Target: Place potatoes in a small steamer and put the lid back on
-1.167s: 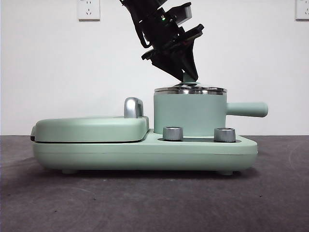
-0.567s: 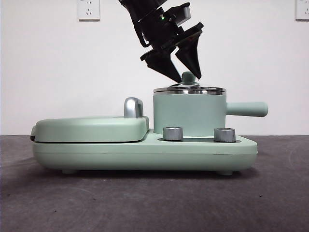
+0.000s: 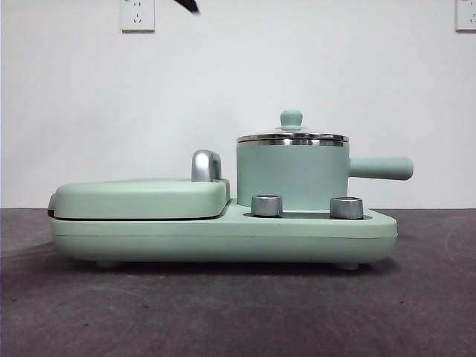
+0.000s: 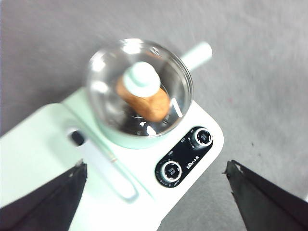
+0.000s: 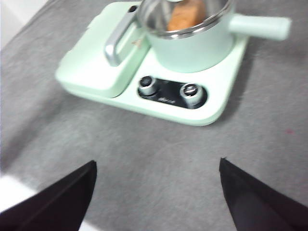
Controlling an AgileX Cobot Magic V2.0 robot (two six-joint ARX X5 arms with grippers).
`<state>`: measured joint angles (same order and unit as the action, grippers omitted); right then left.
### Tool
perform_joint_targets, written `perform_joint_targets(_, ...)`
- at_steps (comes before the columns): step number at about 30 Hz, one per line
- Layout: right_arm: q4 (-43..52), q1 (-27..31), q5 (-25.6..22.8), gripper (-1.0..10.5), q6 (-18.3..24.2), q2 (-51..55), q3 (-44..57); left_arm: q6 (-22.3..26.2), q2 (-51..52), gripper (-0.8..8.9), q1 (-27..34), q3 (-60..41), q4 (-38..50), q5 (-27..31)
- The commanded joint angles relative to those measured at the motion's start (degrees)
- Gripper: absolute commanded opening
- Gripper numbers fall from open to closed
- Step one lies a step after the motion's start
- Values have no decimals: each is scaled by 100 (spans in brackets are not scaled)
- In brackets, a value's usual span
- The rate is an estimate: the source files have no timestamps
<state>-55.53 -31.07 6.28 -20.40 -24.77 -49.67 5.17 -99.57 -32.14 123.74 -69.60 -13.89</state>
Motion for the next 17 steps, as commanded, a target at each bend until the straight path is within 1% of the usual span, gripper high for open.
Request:
perform_joint_targets(1,20,-37,278,402,37,-13,-24,-168,643,474,2,-308,-48,-33)
perform_joint_targets(4,20,-37,299,402,146,-13,-24,-190,1679,473,4,-1322,-26,-33)
perform_joint_targets(8,20,-37,297,402,190,-13,-24,-348,2688,469,4,-2590,175,-33)
perform_joint_targets(12,20,-37,299,402,422,-17,-24,-697,3738,468,4,-3917,393,-31)
perform_joint_targets(14,20,-37,297,402,612,-17,-24,-925,4269,468,4,-4531,599,-31)
perform_joint_targets(17,24,-37,297,402,739,-20,-24,-1198,5104,468,4,-5427,1054,-31)
